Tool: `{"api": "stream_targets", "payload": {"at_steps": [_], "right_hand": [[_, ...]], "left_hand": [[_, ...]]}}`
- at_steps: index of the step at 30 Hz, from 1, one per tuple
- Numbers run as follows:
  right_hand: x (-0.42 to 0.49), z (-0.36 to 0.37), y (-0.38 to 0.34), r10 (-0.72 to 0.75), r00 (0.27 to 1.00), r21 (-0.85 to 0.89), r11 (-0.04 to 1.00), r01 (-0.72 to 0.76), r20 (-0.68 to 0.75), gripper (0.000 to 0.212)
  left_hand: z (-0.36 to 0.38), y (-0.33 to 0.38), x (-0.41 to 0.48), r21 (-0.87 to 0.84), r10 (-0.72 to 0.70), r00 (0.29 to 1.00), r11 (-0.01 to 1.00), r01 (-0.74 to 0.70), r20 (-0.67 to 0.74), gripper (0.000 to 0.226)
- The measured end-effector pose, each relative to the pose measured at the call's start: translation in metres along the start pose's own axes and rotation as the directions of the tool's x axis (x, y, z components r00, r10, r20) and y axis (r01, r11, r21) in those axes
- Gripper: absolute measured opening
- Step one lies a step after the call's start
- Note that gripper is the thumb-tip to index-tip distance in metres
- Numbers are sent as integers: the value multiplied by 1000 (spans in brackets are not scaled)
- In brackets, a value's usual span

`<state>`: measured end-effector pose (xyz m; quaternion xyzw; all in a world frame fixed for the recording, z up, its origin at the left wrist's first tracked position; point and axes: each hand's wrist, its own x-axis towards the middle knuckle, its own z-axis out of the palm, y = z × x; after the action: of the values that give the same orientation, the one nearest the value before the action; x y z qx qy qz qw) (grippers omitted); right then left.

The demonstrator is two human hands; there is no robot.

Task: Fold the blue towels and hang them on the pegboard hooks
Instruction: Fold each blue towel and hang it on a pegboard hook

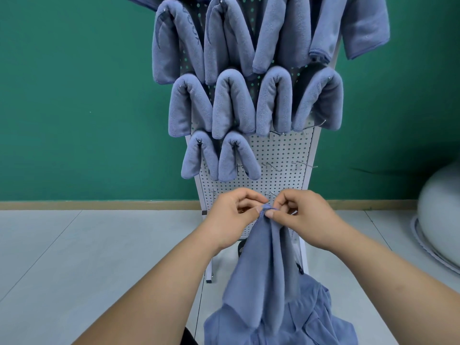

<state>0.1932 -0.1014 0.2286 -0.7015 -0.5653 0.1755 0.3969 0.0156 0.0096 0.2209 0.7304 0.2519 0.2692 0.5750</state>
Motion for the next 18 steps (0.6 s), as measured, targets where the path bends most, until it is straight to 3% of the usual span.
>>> {"api": "stream_targets", "payload": {"at_steps": [7,9,12,18], "right_hand": [[1,-2,1,34,999,79,996,-34,3,20],[0,-3,4,17,996,100,995,-27,93,20],[0,-4,12,62,979,139,986,-90,196,3],[2,3,17,75,990,48,995,-82,122,13]], "left_hand": [[2,2,-1,-35,33,999,999,-33,17,17],[1,0,0,33,63,998,997,-63,10,16],[-4,-4,4,151,98,995,984,-91,-34,19],[-4,-11,6,360,76,996,931,-55,-42,19]]}}
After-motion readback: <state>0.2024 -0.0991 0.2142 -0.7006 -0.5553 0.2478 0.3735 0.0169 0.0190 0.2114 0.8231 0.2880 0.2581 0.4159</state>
